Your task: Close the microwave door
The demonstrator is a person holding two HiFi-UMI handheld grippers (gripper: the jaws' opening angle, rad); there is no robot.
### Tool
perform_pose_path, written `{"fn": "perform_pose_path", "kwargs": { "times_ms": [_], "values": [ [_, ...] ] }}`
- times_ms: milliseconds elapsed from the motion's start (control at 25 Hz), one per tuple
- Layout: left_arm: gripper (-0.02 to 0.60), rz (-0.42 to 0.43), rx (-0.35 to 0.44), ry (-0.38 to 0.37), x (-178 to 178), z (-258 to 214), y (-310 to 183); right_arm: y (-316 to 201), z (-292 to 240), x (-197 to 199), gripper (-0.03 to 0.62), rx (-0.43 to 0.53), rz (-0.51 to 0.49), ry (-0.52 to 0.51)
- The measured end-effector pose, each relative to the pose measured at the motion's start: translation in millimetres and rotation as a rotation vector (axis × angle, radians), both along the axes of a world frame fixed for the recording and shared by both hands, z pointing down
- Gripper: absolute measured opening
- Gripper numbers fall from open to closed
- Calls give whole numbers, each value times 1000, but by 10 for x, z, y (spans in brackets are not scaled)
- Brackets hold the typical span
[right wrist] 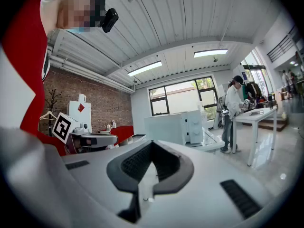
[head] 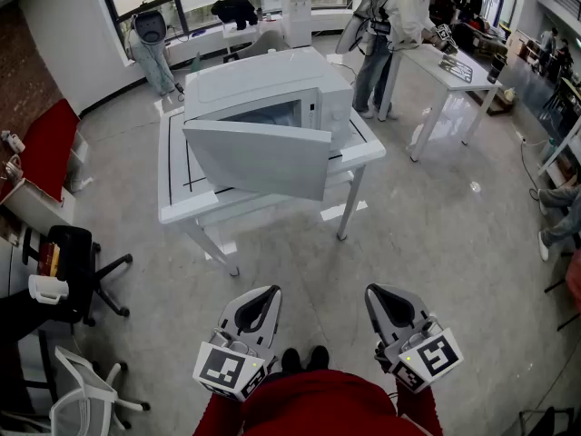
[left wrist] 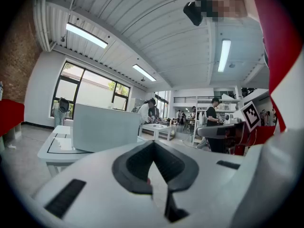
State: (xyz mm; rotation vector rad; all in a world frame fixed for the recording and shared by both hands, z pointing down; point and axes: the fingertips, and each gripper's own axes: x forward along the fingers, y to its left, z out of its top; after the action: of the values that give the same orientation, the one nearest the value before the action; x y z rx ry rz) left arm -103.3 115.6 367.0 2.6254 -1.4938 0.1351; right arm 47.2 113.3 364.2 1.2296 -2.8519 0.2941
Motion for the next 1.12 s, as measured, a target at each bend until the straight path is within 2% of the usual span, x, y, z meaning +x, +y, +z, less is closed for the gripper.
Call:
{"fn": "perform_pose_path", "kwargs": {
  "times_ms": [680,1120],
  "values": [
    [11,-45,7,-11,-83,8,96,76,-28,-4,12,15,-16,-5],
    [11,-28,-4,-1,-28,41,131,133,-7,58,14,6,3,0]
  ]
}}
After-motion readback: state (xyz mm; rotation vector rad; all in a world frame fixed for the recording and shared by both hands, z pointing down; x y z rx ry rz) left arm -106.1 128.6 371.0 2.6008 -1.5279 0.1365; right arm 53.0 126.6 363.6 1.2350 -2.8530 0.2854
